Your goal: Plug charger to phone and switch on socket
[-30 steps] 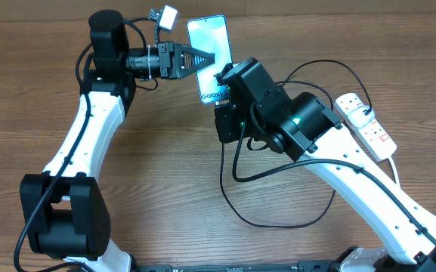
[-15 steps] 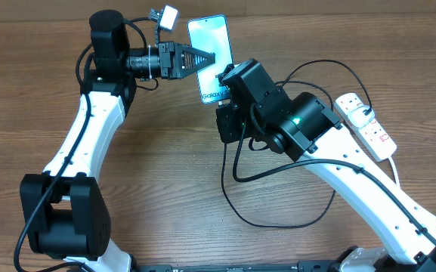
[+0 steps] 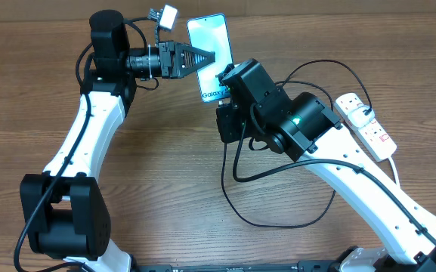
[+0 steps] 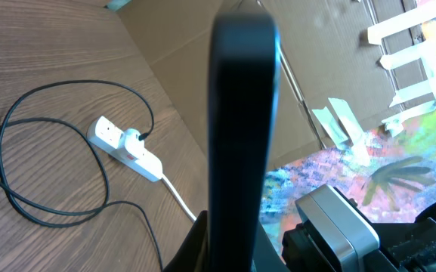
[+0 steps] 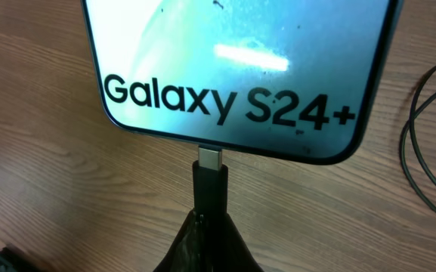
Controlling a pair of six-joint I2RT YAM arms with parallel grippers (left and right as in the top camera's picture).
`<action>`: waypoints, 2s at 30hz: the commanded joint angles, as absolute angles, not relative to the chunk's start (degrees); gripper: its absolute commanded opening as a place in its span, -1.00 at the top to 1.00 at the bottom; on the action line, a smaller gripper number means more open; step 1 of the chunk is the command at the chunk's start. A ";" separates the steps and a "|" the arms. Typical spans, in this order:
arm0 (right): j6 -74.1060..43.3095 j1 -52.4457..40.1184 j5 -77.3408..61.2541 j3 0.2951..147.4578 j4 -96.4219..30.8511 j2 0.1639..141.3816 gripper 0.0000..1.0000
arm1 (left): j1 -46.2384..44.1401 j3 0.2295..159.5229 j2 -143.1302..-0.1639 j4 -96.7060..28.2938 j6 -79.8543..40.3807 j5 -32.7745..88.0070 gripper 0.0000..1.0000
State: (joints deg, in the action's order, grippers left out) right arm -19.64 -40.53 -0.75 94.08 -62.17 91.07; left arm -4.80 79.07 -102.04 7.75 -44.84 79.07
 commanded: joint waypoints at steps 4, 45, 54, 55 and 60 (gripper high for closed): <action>-19.46 -40.66 -0.03 94.56 -61.63 90.02 0.92 | -4.86 79.59 -101.69 8.19 -42.83 80.58 0.92; -19.42 -40.66 1.93 94.56 -58.94 90.02 0.93 | -4.95 79.59 -101.69 7.53 -42.61 82.15 0.92; -17.50 -40.66 2.94 94.59 -58.52 90.02 0.93 | -4.95 79.59 -101.69 7.53 -42.61 82.56 0.91; -17.50 -40.66 2.96 94.56 -58.46 90.02 0.93 | -4.95 79.59 -101.69 7.53 -42.61 82.56 0.91; -17.50 -40.66 2.96 94.59 -57.54 90.02 0.93 | -4.95 79.59 -101.69 7.49 -42.63 82.59 0.92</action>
State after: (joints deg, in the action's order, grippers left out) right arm -18.20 -40.56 1.13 94.06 -59.79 91.07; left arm -4.73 79.07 -102.04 7.35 -44.40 79.09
